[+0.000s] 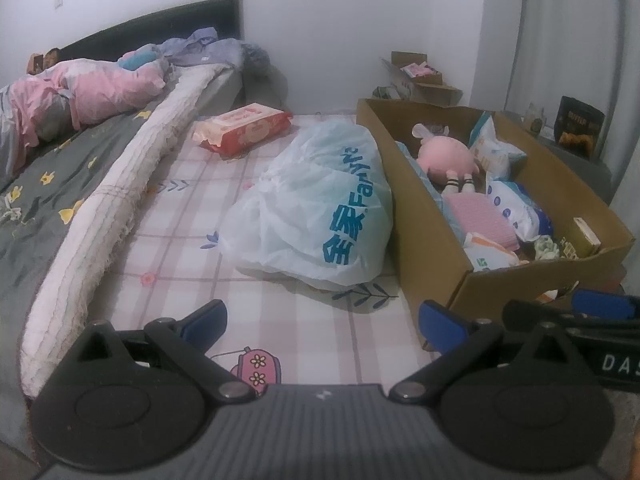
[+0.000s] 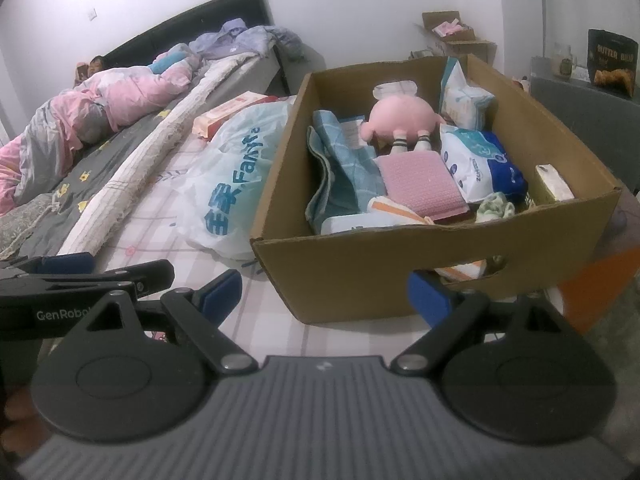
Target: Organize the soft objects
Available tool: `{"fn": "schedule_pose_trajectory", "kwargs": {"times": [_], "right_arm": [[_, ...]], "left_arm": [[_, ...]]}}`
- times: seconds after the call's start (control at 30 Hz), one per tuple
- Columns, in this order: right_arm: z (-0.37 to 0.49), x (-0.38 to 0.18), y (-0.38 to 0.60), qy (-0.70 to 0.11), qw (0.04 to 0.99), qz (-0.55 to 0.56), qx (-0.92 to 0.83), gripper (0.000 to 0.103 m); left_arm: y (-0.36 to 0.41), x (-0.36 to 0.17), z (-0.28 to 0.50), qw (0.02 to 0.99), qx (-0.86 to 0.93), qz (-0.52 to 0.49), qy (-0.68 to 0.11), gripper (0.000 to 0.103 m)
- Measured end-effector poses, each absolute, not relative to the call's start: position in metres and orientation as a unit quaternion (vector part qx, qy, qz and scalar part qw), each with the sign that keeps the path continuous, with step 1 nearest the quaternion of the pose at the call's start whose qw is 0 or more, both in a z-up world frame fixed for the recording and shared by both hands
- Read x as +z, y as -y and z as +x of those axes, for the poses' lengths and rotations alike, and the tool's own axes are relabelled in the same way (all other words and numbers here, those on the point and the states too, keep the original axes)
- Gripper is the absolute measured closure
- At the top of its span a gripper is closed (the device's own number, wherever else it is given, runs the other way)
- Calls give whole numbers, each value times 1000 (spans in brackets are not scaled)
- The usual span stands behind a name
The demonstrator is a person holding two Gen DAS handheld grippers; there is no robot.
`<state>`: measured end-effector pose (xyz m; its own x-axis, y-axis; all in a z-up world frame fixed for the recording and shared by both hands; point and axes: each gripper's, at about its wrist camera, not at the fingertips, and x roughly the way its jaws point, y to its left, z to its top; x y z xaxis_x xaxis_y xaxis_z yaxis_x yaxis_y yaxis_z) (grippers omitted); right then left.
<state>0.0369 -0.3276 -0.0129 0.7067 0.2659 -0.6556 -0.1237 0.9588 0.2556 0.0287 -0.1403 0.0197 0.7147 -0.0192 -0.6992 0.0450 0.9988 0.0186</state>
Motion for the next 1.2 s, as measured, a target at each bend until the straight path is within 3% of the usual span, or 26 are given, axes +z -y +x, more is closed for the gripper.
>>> {"fn": "schedule_pose_trajectory", "kwargs": {"times": [1.2], "right_arm": [[38, -14, 325, -371, 917, 92, 110, 13]], "left_arm": [[136, 19, 29, 924, -17, 15, -381, 1]]}}
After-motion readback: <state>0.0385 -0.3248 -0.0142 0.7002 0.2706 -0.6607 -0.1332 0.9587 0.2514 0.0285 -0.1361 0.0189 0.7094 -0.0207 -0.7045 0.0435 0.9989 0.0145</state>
